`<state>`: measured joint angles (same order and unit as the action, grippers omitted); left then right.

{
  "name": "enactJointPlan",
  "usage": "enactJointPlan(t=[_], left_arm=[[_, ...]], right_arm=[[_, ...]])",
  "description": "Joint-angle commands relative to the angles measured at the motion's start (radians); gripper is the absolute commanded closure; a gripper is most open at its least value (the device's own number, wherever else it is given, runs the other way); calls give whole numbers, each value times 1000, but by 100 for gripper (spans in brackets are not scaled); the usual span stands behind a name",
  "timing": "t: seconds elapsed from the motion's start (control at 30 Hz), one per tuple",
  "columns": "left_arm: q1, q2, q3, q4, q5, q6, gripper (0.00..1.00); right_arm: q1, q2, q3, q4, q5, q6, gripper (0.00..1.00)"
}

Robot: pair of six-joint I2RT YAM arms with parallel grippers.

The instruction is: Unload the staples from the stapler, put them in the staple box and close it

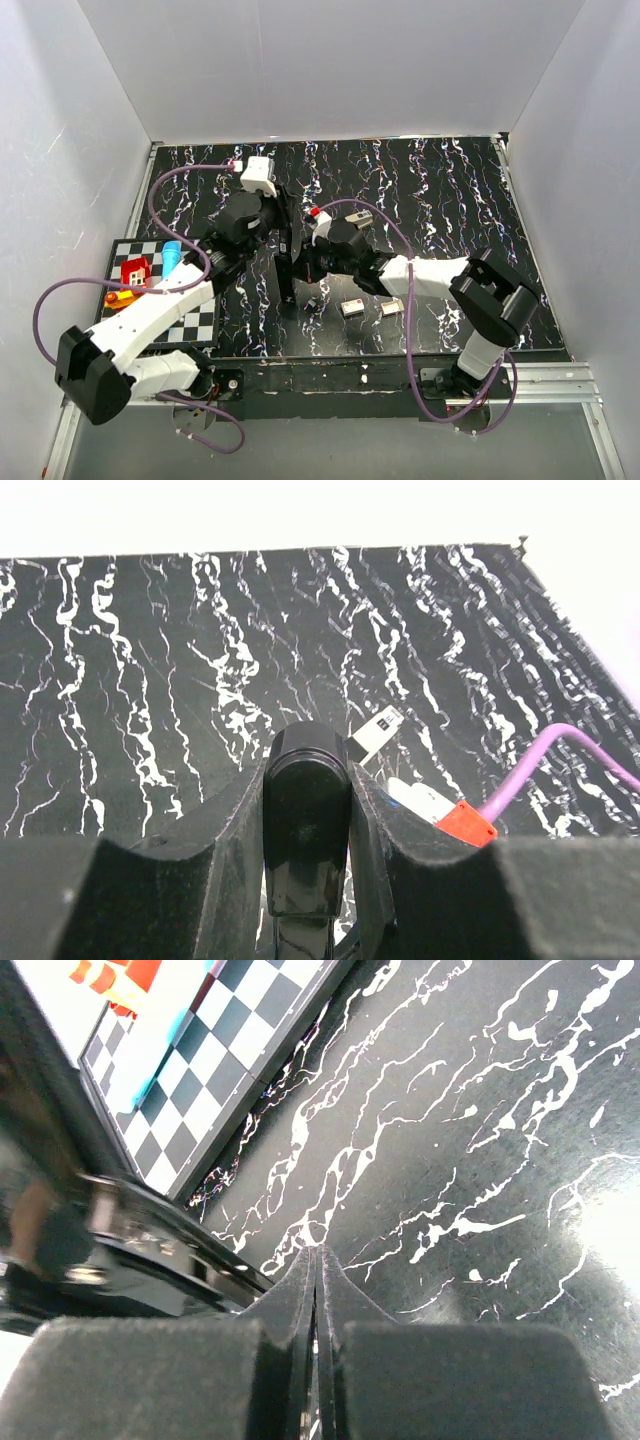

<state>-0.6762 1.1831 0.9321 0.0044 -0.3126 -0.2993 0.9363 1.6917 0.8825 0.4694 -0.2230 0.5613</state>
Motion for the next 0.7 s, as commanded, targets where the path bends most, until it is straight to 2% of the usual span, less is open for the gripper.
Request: enactJointPlan(t=[0.0,0.33,0.67], left_arm=[[-2,-129,62,22,7,-4,100],[-2,-286,42,-79,33,-3,100],[-2,-384,39,-155,70,2,100]], right_arm=[[-1,-76,-16,8,8,-29,99],[-7,-190,-27,-95,106,-87,99],[-5,-368,26,-337,349,-216,99]])
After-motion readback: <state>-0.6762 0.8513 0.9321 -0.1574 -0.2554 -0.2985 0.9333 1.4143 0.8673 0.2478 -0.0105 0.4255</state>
